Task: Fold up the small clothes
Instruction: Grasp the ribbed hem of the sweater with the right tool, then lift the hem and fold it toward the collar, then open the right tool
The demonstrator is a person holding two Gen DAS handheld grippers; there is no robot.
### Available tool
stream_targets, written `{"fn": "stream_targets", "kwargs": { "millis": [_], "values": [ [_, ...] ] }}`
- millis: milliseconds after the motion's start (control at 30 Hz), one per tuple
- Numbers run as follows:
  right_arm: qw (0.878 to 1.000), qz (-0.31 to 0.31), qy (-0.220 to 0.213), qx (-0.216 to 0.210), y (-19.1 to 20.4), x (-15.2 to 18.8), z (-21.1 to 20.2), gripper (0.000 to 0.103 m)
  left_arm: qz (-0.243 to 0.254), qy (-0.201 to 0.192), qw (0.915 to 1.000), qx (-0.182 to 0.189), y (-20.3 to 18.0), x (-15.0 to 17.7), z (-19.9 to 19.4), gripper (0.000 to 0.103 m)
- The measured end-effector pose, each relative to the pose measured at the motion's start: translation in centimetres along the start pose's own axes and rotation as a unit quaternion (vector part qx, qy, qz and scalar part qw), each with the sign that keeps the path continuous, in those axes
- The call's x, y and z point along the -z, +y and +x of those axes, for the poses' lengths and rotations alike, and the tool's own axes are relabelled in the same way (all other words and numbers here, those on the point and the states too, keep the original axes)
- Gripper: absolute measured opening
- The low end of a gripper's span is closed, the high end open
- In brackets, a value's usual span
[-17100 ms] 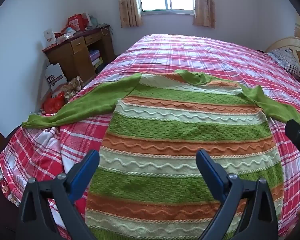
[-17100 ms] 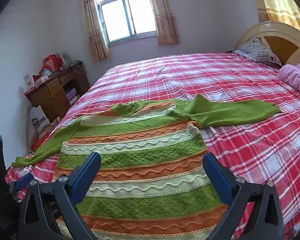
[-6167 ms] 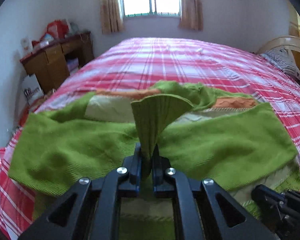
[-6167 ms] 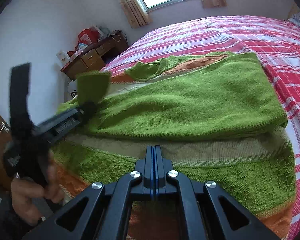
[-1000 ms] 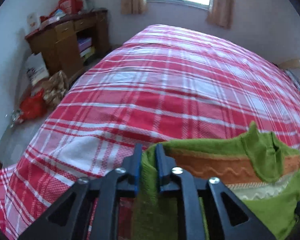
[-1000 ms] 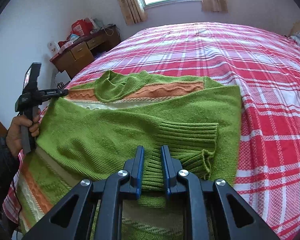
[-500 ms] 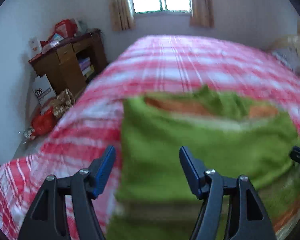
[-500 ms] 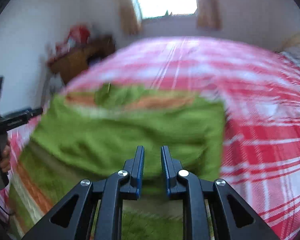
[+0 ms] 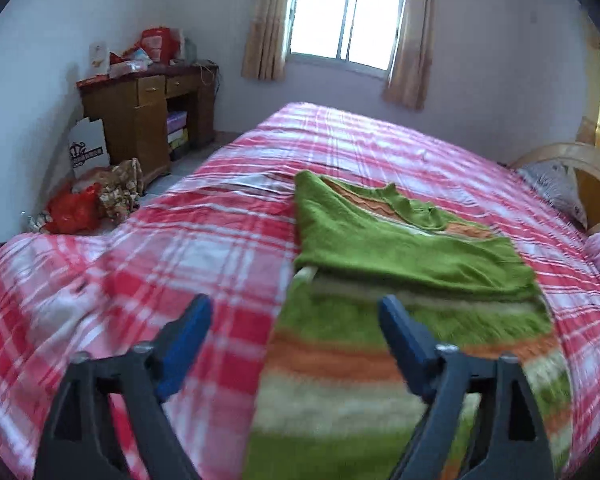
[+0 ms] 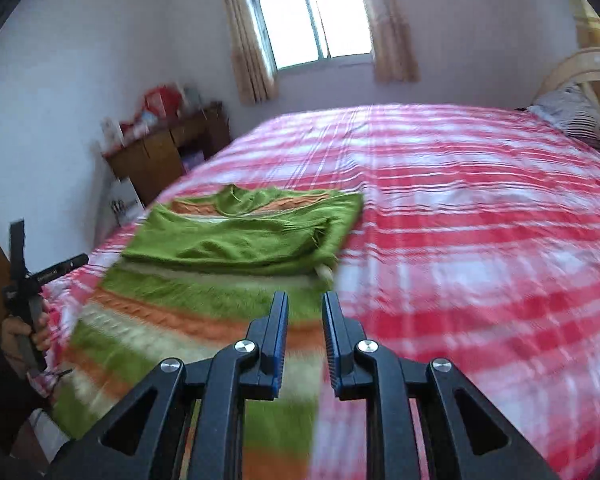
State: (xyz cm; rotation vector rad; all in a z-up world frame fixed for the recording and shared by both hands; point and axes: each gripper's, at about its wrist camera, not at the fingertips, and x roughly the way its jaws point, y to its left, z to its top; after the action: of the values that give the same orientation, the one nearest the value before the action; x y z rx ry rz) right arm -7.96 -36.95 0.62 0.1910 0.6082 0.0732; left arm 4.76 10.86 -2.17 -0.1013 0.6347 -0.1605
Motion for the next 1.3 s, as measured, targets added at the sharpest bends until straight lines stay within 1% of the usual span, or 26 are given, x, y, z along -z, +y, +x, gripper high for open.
{"fn": "stream_targets", "kwargs": {
  "millis": [33,67,133,200,233,300,367,467,500,533,567,633,667,733,833,900,967,1000,1033,1067,1100,1167,1200,1233,1300],
  "values": [
    [1.0,0.005,-0.002,-0.005,-0.3,1.0,-2.1,0.027,0.001,-0.007,1.0,0.003,0.3,0.6,-1.1,0.097],
    [1.0,0.009,0.001,-0.012,-0.6,1.8,-3.5,0.041,0.005,-0.013,0.9999,0.007,0.6,1.3,-2.5,0.097],
    [0.999,0.012,0.018,-0.026,-0.8,3.4,-5.7,0.059,0.01,-0.013,0.9998,0.013,0.6,2.0,-3.8,0.101],
    [0.999,0.012,0.03,-0.044,-0.7,4.9,-6.9,0.059,0.011,-0.017,0.9997,0.015,0.9,2.7,-5.3,0.103],
    [0.997,0.017,0.043,-0.061,-0.6,5.9,-7.0,0.059,0.009,-0.021,0.9996,0.015,0.9,2.9,-5.9,0.103],
    [0.993,0.025,0.082,-0.08,-0.2,7.8,-6.4,0.059,0.007,-0.025,0.9994,0.022,0.7,3.1,-6.7,0.103],
    [0.99,0.023,0.11,-0.085,0.3,9.7,-5.4,0.059,0.007,-0.026,0.9994,0.024,0.7,3.2,-7.2,0.103],
    [0.984,0.037,0.142,-0.103,1.1,12.4,-4.0,0.058,0.006,-0.032,0.9993,0.017,0.8,3.5,-7.9,0.103],
    [0.983,0.038,0.149,-0.101,1.5,13.1,-3.5,0.058,0.004,-0.037,0.9992,0.018,0.8,3.5,-8.2,0.103],
    [0.982,0.037,0.157,-0.096,1.8,13.7,-2.9,0.056,0.004,-0.04,0.999,0.019,0.9,3.6,-8.5,0.103],
    [0.981,0.036,0.164,-0.096,2.1,14.2,-2.5,0.05,0.005,-0.046,0.9987,0.019,0.9,3.6,-8.9,0.103],
    [0.977,0.036,0.185,-0.101,3.0,15.1,-1.9,0.045,0.007,-0.056,0.9983,0.016,1.2,3.8,-9.6,0.103],
    [0.975,0.03,0.199,-0.096,3.5,15.4,-1.5,0.045,0.01,-0.061,0.998,0.012,1.2,3.8,-9.8,0.103],
    [0.976,0.007,0.201,-0.086,4.5,15.7,-1.8,0.045,0.017,-0.068,0.9975,0.008,1.3,4.0,-10.4,0.103],
    [0.968,0.017,0.217,-0.123,5.0,15.9,-1.9,0.043,0.026,-0.073,0.997,0.0,1.5,4.0,-10.9,0.103],
    [0.968,0.017,0.222,-0.118,5.1,16.0,-1.9,0.043,0.023,-0.075,0.9969,0.002,1.5,3.9,-10.8,0.103],
    [0.965,0.045,0.227,-0.124,4.5,16.3,-1.4,0.043,0.016,-0.073,0.9972,0.007,1.7,3.9,-10.6,0.103],
    [0.962,0.068,0.228,-0.132,3.9,16.4,-1.1,0.042,0.014,-0.071,0.9973,0.01,1.7,4.0,-10.4,0.103],
    [0.961,0.077,0.227,-0.134,3.7,16.3,-0.9,0.028,0.013,-0.07,0.9974,0.01,1.6,4.0,-10.3,0.103],
    [0.961,0.082,0.228,-0.131,3.5,16.3,-0.7,0.01,0.013,-0.068,0.9976,0.01,1.5,4.1,-10.1,0.103],
    [0.96,0.085,0.232,-0.132,3.2,16.3,-0.7,0.01,0.014,-0.066,0.9977,0.009,1.4,4.1,-10.0,0.103],
    [0.949,0.116,0.242,-0.166,2.6,16.2,-0.5,0.01,0.017,-0.064,0.9978,0.009,1.3,4.1,-9.9,0.103],
    [0.944,0.12,0.247,-0.183,2.6,15.9,-0.5,0.01,0.019,-0.064,0.9978,0.009,1.3,4.0,-9.9,0.103],
    [0.942,0.118,0.248,-0.195,2.7,15.4,-0.7,0.009,0.02,-0.064,0.9977,0.008,1.3,3.8,-10.0,0.103],
    [0.935,0.118,0.241,-0.231,3.1,13.8,-0.9,0.009,0.02,-0.068,0.9975,0.008,1.4,3.4,-10.2,0.103]
  ]
}}
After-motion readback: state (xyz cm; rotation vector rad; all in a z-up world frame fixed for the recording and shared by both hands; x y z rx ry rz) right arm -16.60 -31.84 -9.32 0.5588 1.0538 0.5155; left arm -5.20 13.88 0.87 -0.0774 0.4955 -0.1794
